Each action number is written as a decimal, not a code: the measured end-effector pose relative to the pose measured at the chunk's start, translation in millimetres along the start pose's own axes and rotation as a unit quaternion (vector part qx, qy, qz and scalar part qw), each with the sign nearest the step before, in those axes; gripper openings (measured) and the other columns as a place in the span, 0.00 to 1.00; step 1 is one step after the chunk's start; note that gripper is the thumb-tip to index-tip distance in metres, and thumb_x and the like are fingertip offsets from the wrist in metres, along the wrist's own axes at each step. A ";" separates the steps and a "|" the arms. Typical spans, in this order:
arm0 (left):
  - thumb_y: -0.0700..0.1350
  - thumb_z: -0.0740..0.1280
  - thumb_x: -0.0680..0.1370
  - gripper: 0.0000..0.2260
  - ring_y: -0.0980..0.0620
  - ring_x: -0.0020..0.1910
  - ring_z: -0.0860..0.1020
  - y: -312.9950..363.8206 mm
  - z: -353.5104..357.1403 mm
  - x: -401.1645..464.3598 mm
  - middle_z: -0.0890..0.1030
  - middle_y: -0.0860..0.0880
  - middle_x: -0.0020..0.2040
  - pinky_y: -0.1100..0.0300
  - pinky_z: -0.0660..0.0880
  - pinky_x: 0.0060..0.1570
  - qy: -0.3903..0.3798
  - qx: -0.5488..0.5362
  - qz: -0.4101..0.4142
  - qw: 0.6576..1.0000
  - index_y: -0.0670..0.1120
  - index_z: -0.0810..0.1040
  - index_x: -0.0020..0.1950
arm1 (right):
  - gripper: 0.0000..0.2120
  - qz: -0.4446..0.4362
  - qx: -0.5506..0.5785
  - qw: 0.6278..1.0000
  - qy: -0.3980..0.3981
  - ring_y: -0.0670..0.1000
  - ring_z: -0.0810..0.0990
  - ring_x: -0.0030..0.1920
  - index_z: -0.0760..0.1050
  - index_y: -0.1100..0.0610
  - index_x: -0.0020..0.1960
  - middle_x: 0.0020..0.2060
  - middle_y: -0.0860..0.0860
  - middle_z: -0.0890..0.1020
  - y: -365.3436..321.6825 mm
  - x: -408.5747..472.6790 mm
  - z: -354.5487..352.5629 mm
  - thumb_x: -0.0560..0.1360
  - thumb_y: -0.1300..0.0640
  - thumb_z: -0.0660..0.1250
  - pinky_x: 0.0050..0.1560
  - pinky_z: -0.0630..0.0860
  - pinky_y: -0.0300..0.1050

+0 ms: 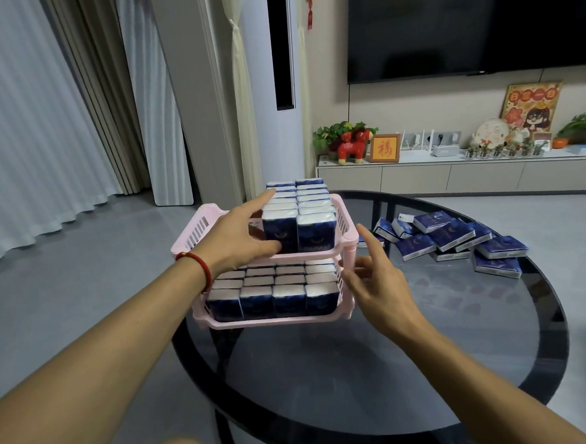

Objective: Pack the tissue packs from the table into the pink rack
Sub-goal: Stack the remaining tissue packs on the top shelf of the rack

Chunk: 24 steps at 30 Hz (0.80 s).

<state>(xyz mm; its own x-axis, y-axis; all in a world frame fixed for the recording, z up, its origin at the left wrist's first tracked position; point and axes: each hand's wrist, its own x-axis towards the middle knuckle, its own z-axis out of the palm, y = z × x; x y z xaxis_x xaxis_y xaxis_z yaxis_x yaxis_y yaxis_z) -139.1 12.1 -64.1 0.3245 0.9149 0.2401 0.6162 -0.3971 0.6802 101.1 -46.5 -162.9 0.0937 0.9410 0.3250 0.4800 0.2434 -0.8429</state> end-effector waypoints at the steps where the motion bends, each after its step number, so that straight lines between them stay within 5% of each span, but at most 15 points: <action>1: 0.39 0.76 0.74 0.42 0.60 0.53 0.82 5.4 -1.3 -3.1 0.79 0.67 0.59 0.58 0.80 0.60 -0.008 -0.004 0.000 1.000 0.63 0.61 0.80 | 0.36 0.002 -0.005 1.000 -0.002 0.36 0.81 0.50 0.52 0.42 0.81 0.55 0.40 0.81 2.4 0.1 -1.7 0.81 0.57 0.68 0.49 0.75 0.31; 4: 0.42 0.74 0.77 0.40 0.65 0.56 0.78 21.5 -5.7 -17.5 0.73 0.72 0.58 0.64 0.77 0.60 -0.016 0.016 -0.003 1.000 0.60 0.56 0.81 | 0.32 0.020 -0.041 0.999 0.004 0.36 0.80 0.48 0.59 0.47 0.79 0.56 0.43 0.81 12.3 1.5 -13.3 0.80 0.56 0.68 0.45 0.74 0.30; 6: 0.47 0.74 0.77 0.41 0.54 0.68 0.73 25.8 -4.0 -28.8 0.73 0.60 0.70 0.53 0.73 0.68 0.052 0.071 0.001 0.996 0.56 0.54 0.83 | 0.28 0.039 -0.068 0.997 0.016 0.41 0.80 0.50 0.64 0.49 0.77 0.58 0.48 0.81 23.5 3.8 -25.1 0.79 0.55 0.67 0.48 0.76 0.36; 8: 0.47 0.73 0.77 0.34 0.47 0.68 0.73 27.9 7.9 -43.9 0.74 0.47 0.70 0.48 0.72 0.69 0.184 0.123 0.061 0.973 0.51 0.63 0.80 | 0.24 0.065 -0.097 0.992 0.037 0.45 0.81 0.51 0.68 0.52 0.74 0.59 0.51 0.82 39.7 6.9 -38.2 0.79 0.55 0.67 0.54 0.80 0.45; 11: 0.40 0.71 0.76 0.16 0.47 0.57 0.77 39.8 47.5 -67.6 0.80 0.46 0.57 0.58 0.73 0.62 0.291 0.106 0.216 0.926 0.42 0.79 0.63 | 0.22 0.113 -0.169 0.975 0.091 0.54 0.79 0.62 0.71 0.57 0.73 0.65 0.56 0.80 73.7 11.5 -64.3 0.79 0.59 0.67 0.66 0.77 0.54; 18: 0.45 0.69 0.75 0.18 0.61 0.58 0.73 35.4 159.7 -60.0 0.75 0.54 0.61 0.69 0.67 0.64 -0.043 0.045 0.263 0.963 0.49 0.77 0.66 | 0.29 0.180 -0.428 0.879 0.107 0.60 0.65 0.74 0.65 0.57 0.76 0.75 0.58 0.67 144.0 9.3 -130.8 0.77 0.55 0.67 0.73 0.66 0.62; 21: 0.47 0.67 0.77 0.19 0.56 0.64 0.72 27.1 185.8 -50.3 0.73 0.54 0.63 0.62 0.68 0.68 -0.104 0.056 0.238 0.964 0.50 0.75 0.68 | 0.33 0.219 -0.421 0.875 0.093 0.58 0.53 0.81 0.56 0.56 0.81 0.82 0.56 0.56 162.4 13.0 -147.3 0.80 0.50 0.61 0.76 0.59 0.64; 24: 0.46 0.66 0.78 0.21 0.54 0.65 0.71 23.6 199.3 -47.5 0.72 0.54 0.64 0.59 0.68 0.68 -0.128 0.061 0.213 0.967 0.51 0.73 0.71 | 0.33 0.231 -0.420 0.873 0.095 0.58 0.52 0.81 0.55 0.55 0.81 0.80 0.55 0.60 169.3 18.6 -150.2 0.80 0.48 0.59 0.76 0.57 0.65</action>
<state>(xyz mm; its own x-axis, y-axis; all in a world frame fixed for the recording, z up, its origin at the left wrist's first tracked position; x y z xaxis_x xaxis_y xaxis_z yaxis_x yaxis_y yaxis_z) 3.1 -55.3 -197.5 0.7253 0.6240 0.2908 0.4614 -0.7541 0.4674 315.1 -23.1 -235.1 0.5507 0.8181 0.1659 0.8153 -0.4845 -0.3170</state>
